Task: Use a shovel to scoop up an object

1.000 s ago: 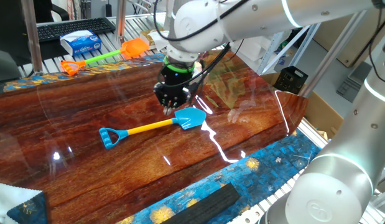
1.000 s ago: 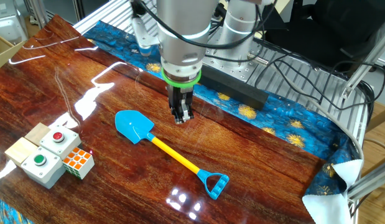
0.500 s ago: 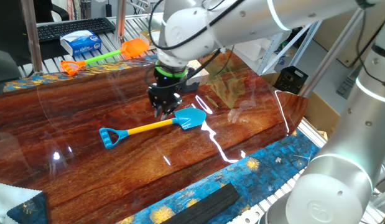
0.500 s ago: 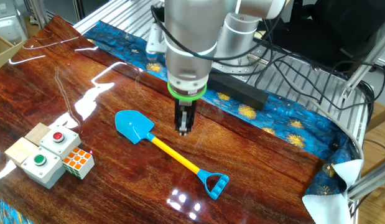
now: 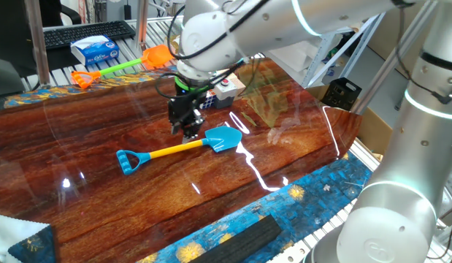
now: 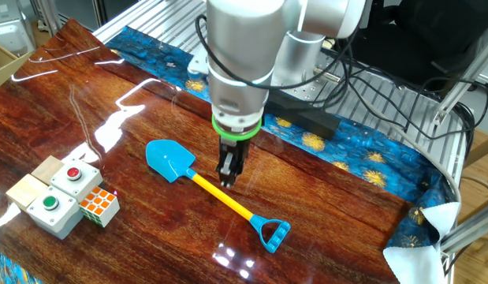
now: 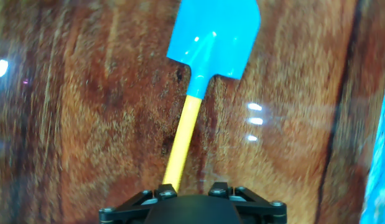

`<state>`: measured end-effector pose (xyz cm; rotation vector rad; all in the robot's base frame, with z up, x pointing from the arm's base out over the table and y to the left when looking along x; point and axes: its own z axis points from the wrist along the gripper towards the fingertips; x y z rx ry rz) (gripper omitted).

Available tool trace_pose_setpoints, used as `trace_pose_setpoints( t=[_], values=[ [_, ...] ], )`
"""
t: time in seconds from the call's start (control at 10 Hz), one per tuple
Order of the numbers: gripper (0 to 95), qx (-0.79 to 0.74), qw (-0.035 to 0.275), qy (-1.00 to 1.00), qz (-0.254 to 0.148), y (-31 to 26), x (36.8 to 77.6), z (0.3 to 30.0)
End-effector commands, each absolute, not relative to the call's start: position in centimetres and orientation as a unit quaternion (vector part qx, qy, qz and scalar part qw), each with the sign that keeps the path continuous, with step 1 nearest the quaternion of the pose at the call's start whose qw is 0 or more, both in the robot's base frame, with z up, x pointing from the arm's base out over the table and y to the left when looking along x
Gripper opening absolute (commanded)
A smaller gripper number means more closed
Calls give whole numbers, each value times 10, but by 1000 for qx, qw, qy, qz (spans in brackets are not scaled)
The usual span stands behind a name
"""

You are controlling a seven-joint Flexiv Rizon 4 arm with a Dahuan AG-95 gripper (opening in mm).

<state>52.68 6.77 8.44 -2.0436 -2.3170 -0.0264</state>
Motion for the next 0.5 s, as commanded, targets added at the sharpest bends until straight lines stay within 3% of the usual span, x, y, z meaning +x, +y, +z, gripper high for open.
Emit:
trace_pose_setpoints(
  t=[0.1,0.5],
  values=[
    [380,-696,25,-718,-8,72,538,77],
    [380,-704,25,-710,-7,72,543,75]
  ],
)
